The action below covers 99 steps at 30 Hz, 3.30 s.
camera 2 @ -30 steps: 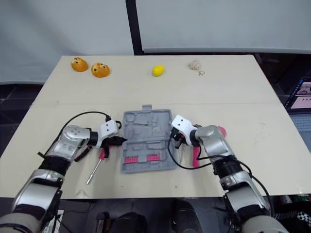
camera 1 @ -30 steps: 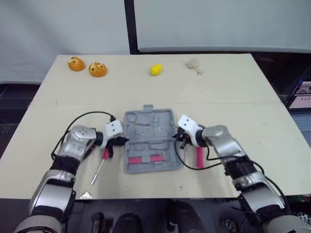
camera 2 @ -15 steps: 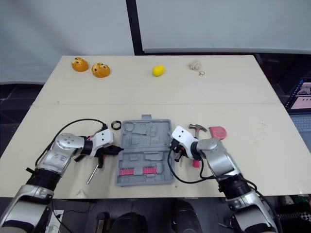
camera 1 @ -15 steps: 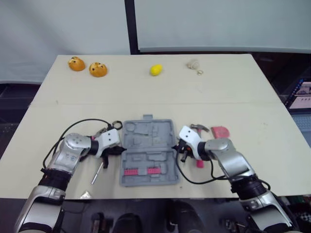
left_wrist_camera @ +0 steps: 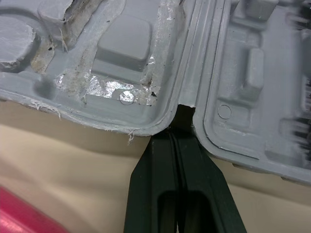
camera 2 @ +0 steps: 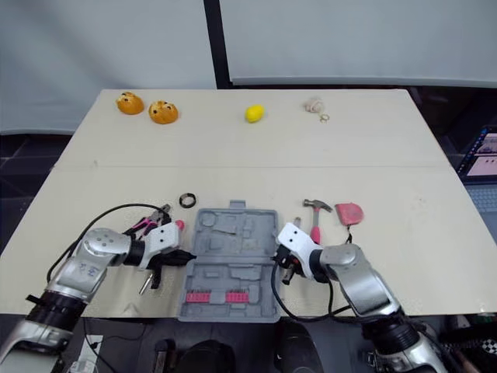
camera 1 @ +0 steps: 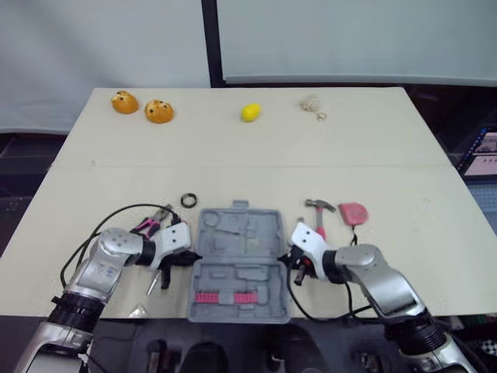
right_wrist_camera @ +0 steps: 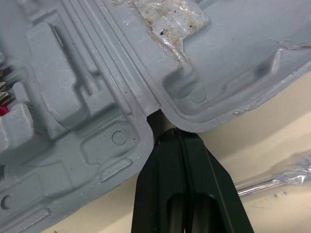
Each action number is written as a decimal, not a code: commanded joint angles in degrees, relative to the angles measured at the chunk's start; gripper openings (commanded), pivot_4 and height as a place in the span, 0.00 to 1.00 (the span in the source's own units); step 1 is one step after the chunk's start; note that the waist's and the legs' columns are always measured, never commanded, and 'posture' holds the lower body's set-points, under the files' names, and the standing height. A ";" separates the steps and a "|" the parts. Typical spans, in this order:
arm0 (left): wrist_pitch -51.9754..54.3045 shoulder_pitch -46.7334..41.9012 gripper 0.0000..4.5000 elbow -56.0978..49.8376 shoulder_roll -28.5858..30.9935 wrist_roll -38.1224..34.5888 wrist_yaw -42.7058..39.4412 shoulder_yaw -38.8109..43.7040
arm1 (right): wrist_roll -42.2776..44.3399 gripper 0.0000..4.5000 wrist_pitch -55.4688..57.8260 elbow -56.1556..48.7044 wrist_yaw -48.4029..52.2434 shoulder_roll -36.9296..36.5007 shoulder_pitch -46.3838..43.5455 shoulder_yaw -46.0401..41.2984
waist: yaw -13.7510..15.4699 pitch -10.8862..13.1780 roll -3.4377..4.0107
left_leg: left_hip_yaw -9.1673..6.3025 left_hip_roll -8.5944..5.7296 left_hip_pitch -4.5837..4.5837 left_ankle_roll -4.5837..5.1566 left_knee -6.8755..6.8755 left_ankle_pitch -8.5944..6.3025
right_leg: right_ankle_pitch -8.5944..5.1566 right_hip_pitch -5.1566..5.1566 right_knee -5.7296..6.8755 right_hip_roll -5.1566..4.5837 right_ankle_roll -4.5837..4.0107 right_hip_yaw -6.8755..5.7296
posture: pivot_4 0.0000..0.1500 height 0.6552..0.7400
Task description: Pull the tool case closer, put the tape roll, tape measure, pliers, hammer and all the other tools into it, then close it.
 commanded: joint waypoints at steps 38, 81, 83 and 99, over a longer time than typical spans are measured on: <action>2.90 6.30 0.00 -6.02 1.98 -0.24 0.96 -3.73 | 7.63 0.01 3.09 -8.53 -3.41 -3.64 4.54 -0.08 | 1.03 -0.08 0.04 | 0.00 -0.06 0.05 0.05 -0.03 -0.04 | 0.00 0.04 -0.32 -0.06 0.00 0.02 | 1.00 0.87; 1.00 18.58 0.99 14.82 19.53 -23.46 -3.00 39.35 | 27.87 0.99 -12.34 5.88 14.62 -25.31 33.90 -68.37 | 1.04 -0.06 0.04 | 0.08 0.04 0.19 0.07 -0.25 -0.48 | 0.09 0.19 -0.82 -0.01 0.15 0.08 | 1.00 0.87; 1.44 16.39 0.99 12.37 18.37 -23.31 -1.10 37.52 | 28.70 0.99 -12.81 4.35 14.20 -24.29 33.53 -67.48 | 1.08 -0.06 0.04 | 0.09 0.04 0.19 0.07 -0.25 -0.47 | 0.09 0.19 -0.81 0.00 0.15 0.07 | 1.00 0.87; -13.96 -22.50 0.99 27.92 15.18 -5.04 -15.77 4.01 | 44.24 0.99 -3.35 -23.00 -0.15 -18.53 20.40 -46.26 | 1.28 -0.07 0.01 | 0.33 -0.40 0.32 0.05 -0.15 -0.28 | 0.09 0.19 -0.43 0.46 0.16 0.18 | 1.00 0.87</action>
